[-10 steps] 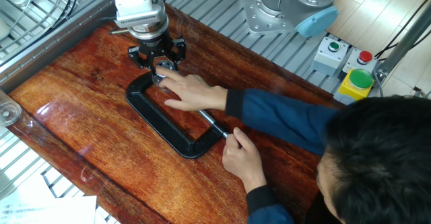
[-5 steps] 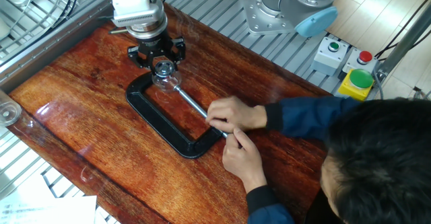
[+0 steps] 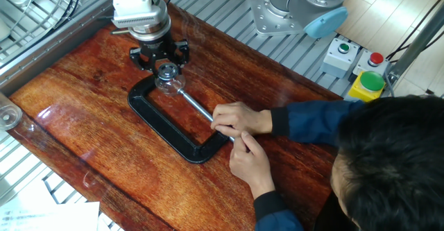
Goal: Screw the lid onto the jar
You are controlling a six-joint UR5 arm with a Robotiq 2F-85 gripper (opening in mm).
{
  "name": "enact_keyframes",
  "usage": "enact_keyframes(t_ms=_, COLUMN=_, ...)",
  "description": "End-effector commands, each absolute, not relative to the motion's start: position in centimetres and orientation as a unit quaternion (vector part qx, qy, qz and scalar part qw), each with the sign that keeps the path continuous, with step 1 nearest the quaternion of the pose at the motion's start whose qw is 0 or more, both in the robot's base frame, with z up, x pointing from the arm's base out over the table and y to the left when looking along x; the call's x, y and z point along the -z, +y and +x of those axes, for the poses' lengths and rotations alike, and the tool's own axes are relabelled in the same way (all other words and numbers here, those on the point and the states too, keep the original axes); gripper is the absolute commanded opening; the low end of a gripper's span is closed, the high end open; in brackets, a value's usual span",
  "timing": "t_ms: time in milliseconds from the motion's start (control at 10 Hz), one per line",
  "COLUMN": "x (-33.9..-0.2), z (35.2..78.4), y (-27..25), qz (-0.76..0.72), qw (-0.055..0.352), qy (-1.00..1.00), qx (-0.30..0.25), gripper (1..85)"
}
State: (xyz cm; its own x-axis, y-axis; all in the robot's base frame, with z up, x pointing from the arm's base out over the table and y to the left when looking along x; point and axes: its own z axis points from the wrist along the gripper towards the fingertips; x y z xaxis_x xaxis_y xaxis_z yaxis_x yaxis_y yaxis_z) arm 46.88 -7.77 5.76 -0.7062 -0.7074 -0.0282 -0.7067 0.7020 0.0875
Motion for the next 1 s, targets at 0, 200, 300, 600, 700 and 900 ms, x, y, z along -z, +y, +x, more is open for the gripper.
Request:
enact_keyframes(t_ms=0, x=-5.8, z=47.6, y=-7.5, qz=0.392, qw=-0.011, qy=-0.919, qx=0.044, gripper=72.3)
enact_keyframes(t_ms=200, x=-5.9, z=47.8, y=-7.4, qz=0.395, qw=-0.014, qy=-0.917, qx=0.047, gripper=77.0)
enact_keyframes(t_ms=300, x=-6.1, z=47.6, y=-7.0, qz=0.389, qw=-0.013, qy=-0.92, qx=0.054, gripper=78.0)
enact_keyframes(t_ms=600, x=-6.4, z=47.1, y=-6.5, qz=0.397, qw=-0.01, qy=-0.917, qx=0.041, gripper=74.7)
enact_keyframes(t_ms=700, x=-6.4, z=47.0, y=-6.5, qz=0.428, qw=-0.01, qy=-0.903, qx=0.037, gripper=71.7)
enact_keyframes(t_ms=900, x=-6.5, z=45.5, y=-5.7, qz=0.453, qw=0.003, qy=-0.89, qx=0.051, gripper=68.7)
